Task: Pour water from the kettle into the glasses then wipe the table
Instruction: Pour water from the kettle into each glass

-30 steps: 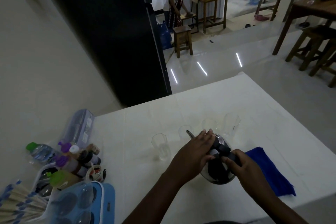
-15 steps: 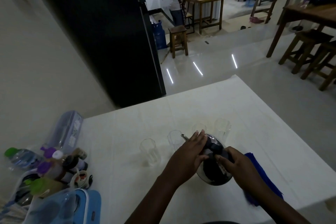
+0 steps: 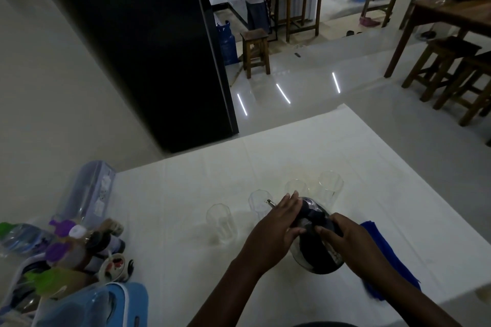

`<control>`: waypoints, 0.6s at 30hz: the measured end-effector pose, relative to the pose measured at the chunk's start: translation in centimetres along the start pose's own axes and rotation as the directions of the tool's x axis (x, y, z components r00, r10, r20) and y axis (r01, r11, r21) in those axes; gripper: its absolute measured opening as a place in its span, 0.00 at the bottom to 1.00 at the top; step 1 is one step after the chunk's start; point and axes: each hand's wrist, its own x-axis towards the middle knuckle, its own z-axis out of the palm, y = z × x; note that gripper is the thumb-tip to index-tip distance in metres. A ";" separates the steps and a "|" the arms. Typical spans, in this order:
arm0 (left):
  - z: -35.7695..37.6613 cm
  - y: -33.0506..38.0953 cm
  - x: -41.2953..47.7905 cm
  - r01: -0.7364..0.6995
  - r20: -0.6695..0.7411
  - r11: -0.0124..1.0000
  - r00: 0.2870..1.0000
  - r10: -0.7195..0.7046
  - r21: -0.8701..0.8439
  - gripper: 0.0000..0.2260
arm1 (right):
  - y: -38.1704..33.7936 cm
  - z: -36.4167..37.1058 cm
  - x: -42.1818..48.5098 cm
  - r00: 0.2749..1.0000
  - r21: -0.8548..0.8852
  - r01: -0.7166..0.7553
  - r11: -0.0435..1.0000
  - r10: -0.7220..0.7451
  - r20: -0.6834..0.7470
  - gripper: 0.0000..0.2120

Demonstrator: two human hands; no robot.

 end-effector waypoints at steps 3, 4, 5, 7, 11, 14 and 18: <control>-0.1 -0.1 0.0 -0.004 -0.013 1.000 1.000 0.004 -0.012 0.26 | -0.3 0.0 0.1 1.000 -0.014 0.005 1.000 -0.005 -0.011 0.08; -0.2 -0.1 0.0 -0.004 -0.016 1.000 1.000 0.003 -0.014 0.26 | -0.4 0.0 0.1 1.000 -0.018 0.007 1.000 -0.007 -0.010 0.08; -0.2 -0.2 0.0 -0.003 -0.016 1.000 1.000 0.002 -0.018 0.26 | -0.4 0.0 0.1 1.000 -0.021 0.009 1.000 -0.010 -0.007 0.08; -0.3 -0.2 0.0 0.000 -0.015 1.000 1.000 0.000 -0.026 0.26 | -0.6 -0.1 0.0 1.000 -0.025 0.013 1.000 -0.013 0.001 0.08; -0.4 -0.4 0.1 0.006 -0.009 1.000 1.000 -0.007 -0.029 0.26 | -0.9 -0.1 0.2 1.000 -0.041 0.020 0.999 -0.020 -0.003 0.08; -0.5 -0.5 0.2 0.017 0.001 0.999 1.000 -0.017 -0.029 0.26 | -1.1 -0.2 0.3 1.000 -0.054 0.027 0.998 -0.027 0.000 0.08; -0.6 -0.6 0.3 0.027 0.004 0.999 1.000 -0.027 -0.029 0.26 | -1.1 -0.3 0.6 1.000 -0.093 0.027 0.995 -0.027 0.006 0.07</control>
